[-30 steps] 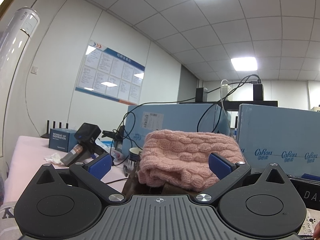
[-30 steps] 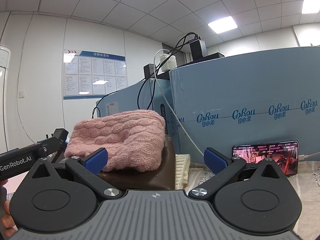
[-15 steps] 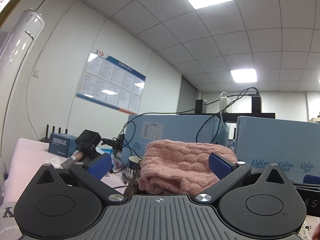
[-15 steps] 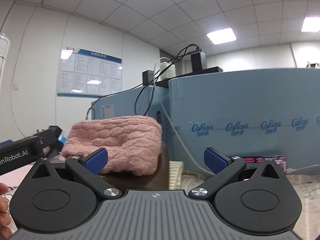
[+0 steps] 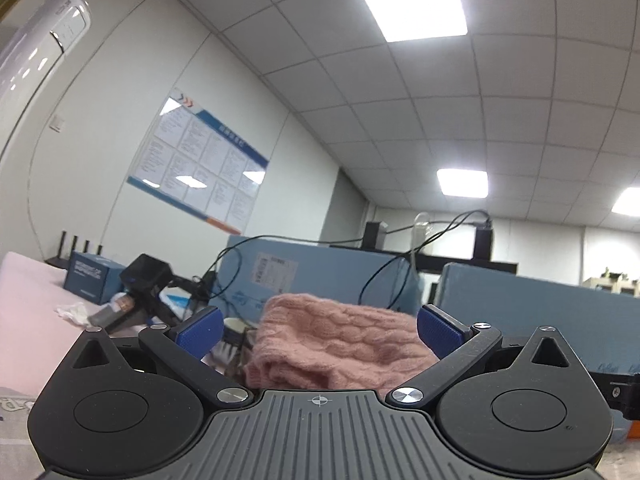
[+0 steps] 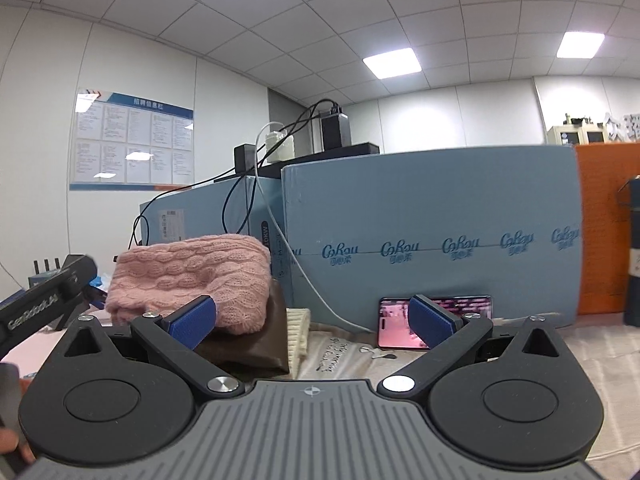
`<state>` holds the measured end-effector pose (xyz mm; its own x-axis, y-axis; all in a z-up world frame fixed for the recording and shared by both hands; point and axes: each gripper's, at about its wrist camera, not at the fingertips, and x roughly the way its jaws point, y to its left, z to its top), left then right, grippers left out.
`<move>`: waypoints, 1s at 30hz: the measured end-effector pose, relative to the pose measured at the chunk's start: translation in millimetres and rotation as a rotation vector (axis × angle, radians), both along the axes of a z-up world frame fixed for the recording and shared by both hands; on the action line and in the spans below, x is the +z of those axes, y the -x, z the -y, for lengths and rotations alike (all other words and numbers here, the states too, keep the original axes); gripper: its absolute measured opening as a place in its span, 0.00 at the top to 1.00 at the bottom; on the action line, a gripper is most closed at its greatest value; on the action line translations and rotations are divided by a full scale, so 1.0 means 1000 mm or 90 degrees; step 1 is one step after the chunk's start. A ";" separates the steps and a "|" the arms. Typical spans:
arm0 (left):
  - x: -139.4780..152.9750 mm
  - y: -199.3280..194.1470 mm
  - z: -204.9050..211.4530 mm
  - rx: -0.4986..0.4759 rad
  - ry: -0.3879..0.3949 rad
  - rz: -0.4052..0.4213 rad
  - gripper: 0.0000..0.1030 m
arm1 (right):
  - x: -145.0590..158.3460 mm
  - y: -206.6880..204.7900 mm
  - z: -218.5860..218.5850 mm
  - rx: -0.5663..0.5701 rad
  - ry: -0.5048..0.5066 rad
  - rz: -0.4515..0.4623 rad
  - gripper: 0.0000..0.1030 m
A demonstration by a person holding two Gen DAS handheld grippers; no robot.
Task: Fold clothes
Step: 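Turn both tools toward the crumpled white T-shirt on the sheet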
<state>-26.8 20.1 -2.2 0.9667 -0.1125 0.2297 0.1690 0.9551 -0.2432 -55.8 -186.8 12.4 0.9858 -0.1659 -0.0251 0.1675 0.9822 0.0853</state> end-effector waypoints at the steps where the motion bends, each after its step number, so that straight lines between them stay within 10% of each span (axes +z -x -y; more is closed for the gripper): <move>1: 0.000 0.003 0.001 -0.003 -0.004 0.012 0.00 | 0.001 0.005 -0.001 -0.002 0.003 0.000 0.00; 17: 0.025 0.035 0.061 -0.268 -0.107 0.042 0.00 | 0.012 0.104 0.041 -0.090 0.010 0.030 0.00; 30: 0.026 0.033 0.192 -0.615 -0.236 -0.040 0.00 | -0.003 0.197 0.155 -0.352 0.018 -0.073 0.00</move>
